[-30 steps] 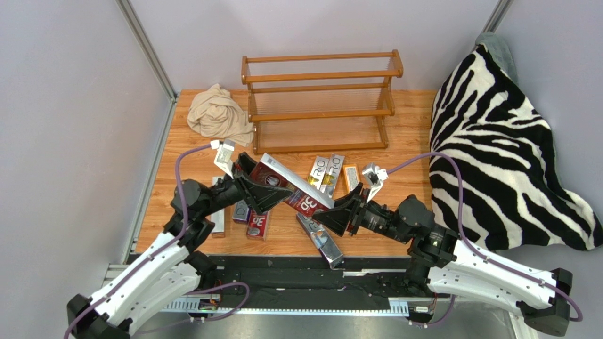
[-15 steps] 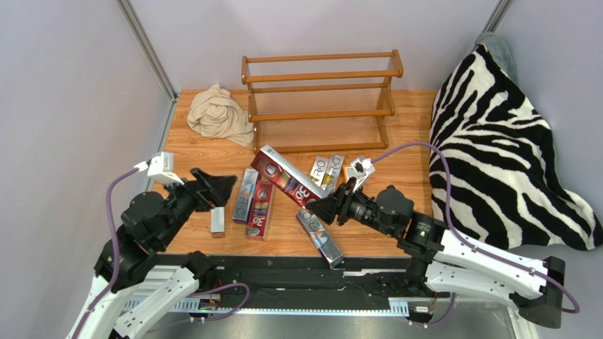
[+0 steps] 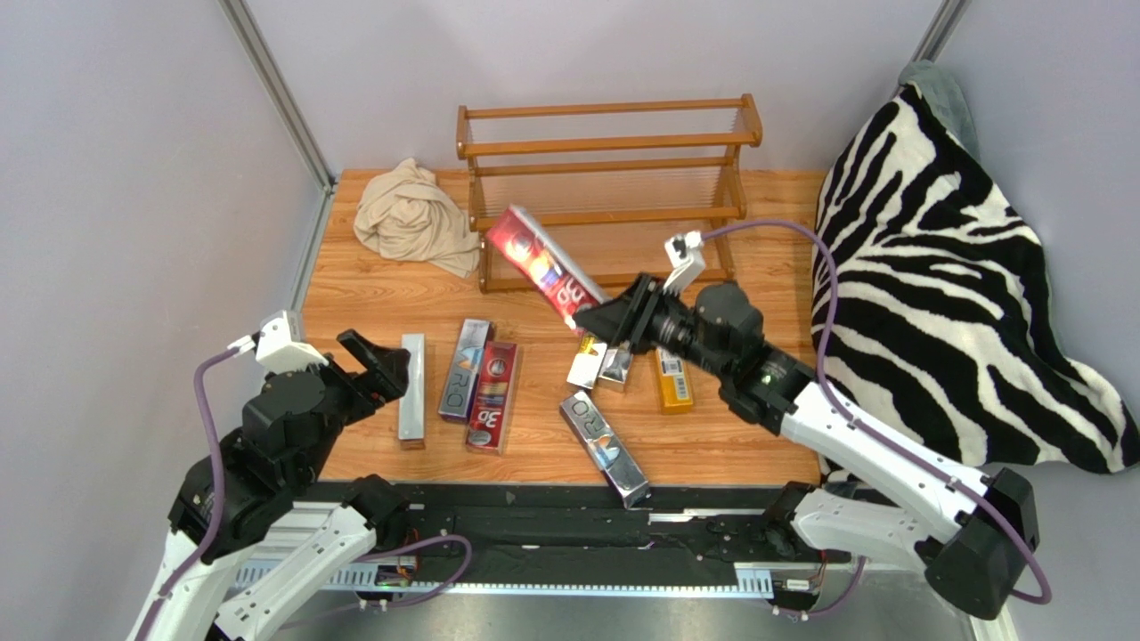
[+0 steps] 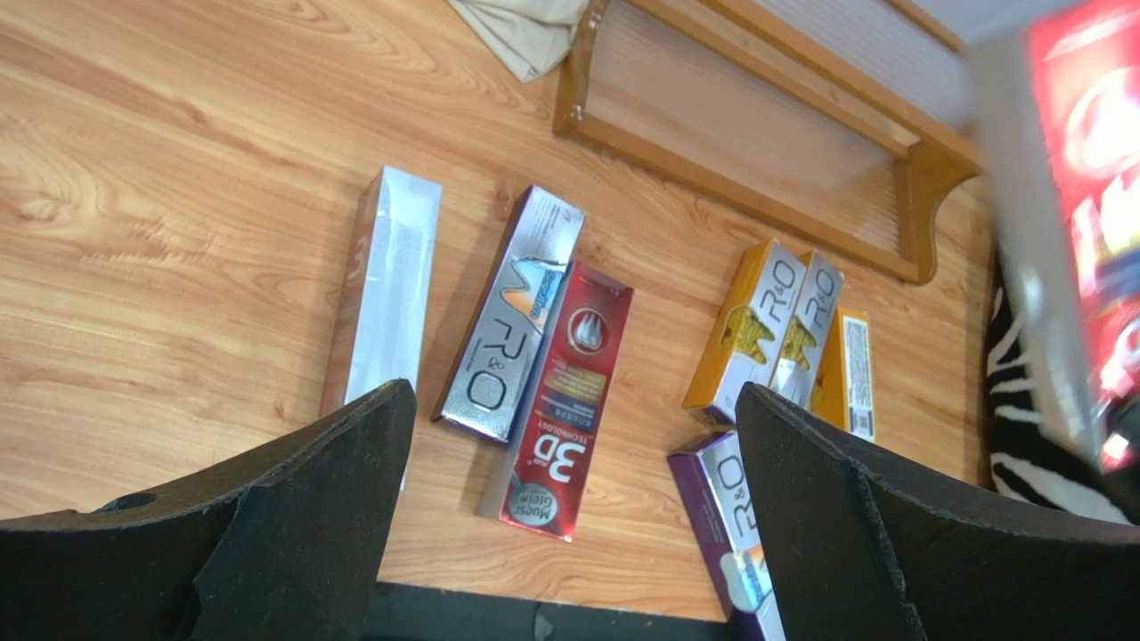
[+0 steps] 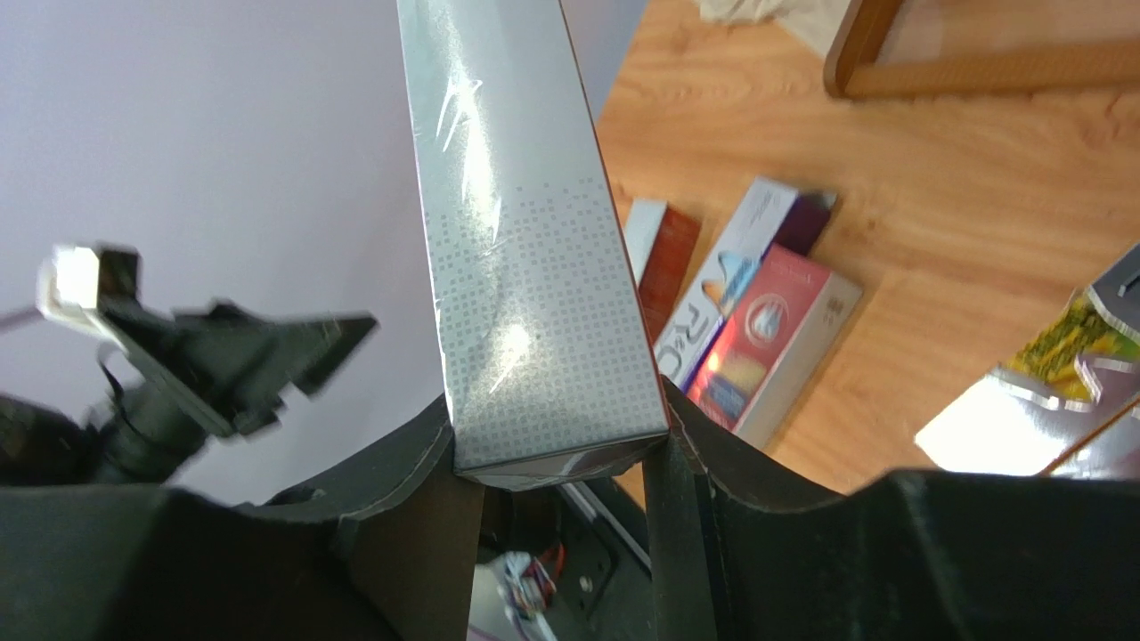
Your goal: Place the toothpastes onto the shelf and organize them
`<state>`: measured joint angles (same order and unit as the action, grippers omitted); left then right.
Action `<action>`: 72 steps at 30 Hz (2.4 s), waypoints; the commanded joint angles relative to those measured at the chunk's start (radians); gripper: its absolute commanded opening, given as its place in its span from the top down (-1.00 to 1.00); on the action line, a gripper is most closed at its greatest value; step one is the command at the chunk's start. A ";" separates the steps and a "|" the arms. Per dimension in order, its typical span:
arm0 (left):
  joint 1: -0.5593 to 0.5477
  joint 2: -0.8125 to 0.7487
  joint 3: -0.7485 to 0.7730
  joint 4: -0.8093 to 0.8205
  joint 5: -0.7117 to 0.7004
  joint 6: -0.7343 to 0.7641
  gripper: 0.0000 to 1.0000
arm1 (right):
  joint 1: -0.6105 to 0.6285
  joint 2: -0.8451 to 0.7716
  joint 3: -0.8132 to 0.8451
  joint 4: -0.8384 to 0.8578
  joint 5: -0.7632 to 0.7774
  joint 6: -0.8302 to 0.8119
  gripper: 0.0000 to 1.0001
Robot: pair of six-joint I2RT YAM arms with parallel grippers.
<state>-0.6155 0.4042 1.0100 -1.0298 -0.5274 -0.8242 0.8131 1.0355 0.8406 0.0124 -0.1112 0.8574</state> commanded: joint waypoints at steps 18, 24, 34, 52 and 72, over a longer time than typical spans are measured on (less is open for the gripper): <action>-0.003 -0.033 -0.128 0.160 0.196 0.057 -0.98 | -0.416 0.537 0.514 0.394 -0.182 0.603 1.00; -0.003 -0.067 -0.166 0.240 0.282 0.094 -0.98 | -0.416 0.595 0.572 0.319 -0.042 0.644 1.00; -0.003 -0.064 -0.195 0.272 0.349 0.123 -0.98 | -0.430 0.690 0.618 0.241 0.045 0.744 1.00; -0.003 -0.096 -0.226 0.303 0.437 0.111 -0.97 | -0.442 0.767 0.559 0.339 0.021 0.792 0.86; -0.003 -0.114 -0.283 0.335 0.457 0.123 -0.98 | -0.446 0.770 0.500 0.503 -0.027 0.779 -0.18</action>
<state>-0.6155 0.2924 0.7334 -0.7490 -0.0906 -0.7227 0.3698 1.8297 1.3567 0.4911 -0.1322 1.6524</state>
